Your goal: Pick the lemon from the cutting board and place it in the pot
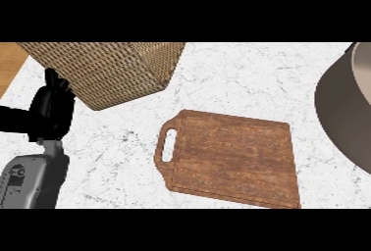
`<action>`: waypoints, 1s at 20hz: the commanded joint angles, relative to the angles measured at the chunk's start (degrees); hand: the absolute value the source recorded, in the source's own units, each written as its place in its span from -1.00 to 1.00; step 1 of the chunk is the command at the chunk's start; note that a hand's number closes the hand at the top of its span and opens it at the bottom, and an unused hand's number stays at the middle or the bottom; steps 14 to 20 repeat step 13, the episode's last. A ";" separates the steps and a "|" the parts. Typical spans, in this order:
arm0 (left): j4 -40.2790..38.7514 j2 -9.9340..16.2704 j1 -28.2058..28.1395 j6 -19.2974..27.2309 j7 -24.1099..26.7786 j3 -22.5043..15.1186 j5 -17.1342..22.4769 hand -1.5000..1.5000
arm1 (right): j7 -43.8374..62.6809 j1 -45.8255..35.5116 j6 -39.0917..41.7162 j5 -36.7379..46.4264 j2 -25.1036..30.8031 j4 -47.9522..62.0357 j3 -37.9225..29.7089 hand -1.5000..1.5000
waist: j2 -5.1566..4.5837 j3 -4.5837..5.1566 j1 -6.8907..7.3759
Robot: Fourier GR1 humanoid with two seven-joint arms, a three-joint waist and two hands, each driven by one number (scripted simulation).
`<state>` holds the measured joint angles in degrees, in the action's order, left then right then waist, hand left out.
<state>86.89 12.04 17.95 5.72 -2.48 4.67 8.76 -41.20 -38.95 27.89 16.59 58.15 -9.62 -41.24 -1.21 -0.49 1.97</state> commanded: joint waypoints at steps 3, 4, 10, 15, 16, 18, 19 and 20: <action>-0.55 -1.41 0.73 0.47 1.03 0.18 0.57 0.00 | -4.12 3.16 7.75 -2.80 2.62 0.88 -2.53 -1.00 | -0.42 -0.30 -0.48; 0.21 -0.62 -0.45 0.13 1.25 -0.55 -0.64 0.00 | -4.34 3.83 7.20 -2.94 2.18 0.79 -2.61 -1.00 | -0.35 -0.35 0.01; 0.26 -0.15 1.10 0.30 0.36 0.56 0.17 0.00 | -2.18 4.56 8.44 -4.32 4.22 -0.18 -3.47 -1.00 | -0.48 -0.50 0.18; 0.87 -1.53 0.34 0.85 -0.07 -0.66 -0.14 0.00 | -2.18 5.73 8.54 -4.79 5.01 -0.75 -3.76 -1.00 | -0.38 -0.61 0.08; 0.87 -1.53 0.34 0.85 -0.07 -0.66 -0.14 0.00 | -2.18 5.73 8.54 -4.79 5.01 -0.75 -3.76 -1.00 | -0.38 -0.61 0.08; 0.87 -1.53 0.34 0.85 -0.07 -0.66 -0.14 0.00 | -2.18 5.73 8.54 -4.79 5.01 -0.75 -3.76 -1.00 | -0.38 -0.61 0.08; 0.87 -1.53 0.34 0.85 -0.07 -0.66 -0.14 0.00 | -2.18 5.73 8.54 -4.79 5.01 -0.75 -3.76 -1.00 | -0.38 -0.61 0.08; 0.87 -1.53 0.34 0.85 -0.07 -0.66 -0.14 0.00 | -2.18 5.73 8.54 -4.79 5.01 -0.75 -3.76 -1.00 | -0.38 -0.61 0.08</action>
